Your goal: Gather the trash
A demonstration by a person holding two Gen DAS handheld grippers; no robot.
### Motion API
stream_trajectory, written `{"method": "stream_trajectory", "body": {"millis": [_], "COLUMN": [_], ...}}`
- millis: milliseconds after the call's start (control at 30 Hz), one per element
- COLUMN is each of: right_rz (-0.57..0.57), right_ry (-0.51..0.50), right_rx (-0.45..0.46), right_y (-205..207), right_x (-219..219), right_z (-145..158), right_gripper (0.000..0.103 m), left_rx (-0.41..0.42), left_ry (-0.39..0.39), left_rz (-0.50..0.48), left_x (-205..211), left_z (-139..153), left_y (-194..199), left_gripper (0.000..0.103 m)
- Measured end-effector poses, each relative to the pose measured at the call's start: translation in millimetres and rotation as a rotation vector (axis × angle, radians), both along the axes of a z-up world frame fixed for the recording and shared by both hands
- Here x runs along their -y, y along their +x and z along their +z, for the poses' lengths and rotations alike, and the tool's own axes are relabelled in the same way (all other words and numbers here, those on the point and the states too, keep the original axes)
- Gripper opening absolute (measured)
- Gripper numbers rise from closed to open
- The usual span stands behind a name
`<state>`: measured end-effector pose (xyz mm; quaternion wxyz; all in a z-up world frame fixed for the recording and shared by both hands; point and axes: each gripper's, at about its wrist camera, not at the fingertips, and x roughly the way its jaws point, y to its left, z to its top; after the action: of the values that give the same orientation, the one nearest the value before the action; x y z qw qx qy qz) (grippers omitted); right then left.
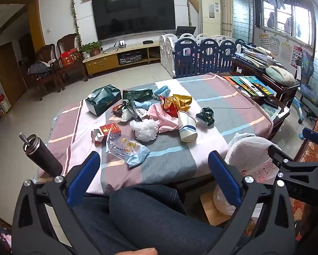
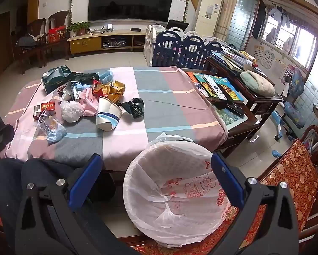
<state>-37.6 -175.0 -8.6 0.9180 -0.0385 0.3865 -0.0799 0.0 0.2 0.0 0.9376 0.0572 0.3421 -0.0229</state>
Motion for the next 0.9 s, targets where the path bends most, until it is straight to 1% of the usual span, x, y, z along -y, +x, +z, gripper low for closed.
{"method": "stream_trajectory", "body": {"millis": [467, 767, 900], "right_rz": [0.003, -0.001, -0.002], "right_ry": [0.006, 0.004, 0.007], "right_rx": [-0.001, 0.004, 0.006], "right_y": [-3.0, 1.9, -1.4], "right_x": [1.5, -6.2, -0.4], "right_z": [-1.0, -0.9, -0.9], "right_gripper": [0.1, 0.1, 0.1], "left_rx": [0.002, 0.001, -0.001], "left_ry": [0.006, 0.007, 0.006], "left_rz": [0.002, 0.004, 0.007], "left_x": [0.1, -0.1, -0.6], "left_z": [-0.2, 0.6, 1.3], "left_y": [0.1, -0.5, -0.8], "left_gripper": [0.1, 0.1, 0.1]}}
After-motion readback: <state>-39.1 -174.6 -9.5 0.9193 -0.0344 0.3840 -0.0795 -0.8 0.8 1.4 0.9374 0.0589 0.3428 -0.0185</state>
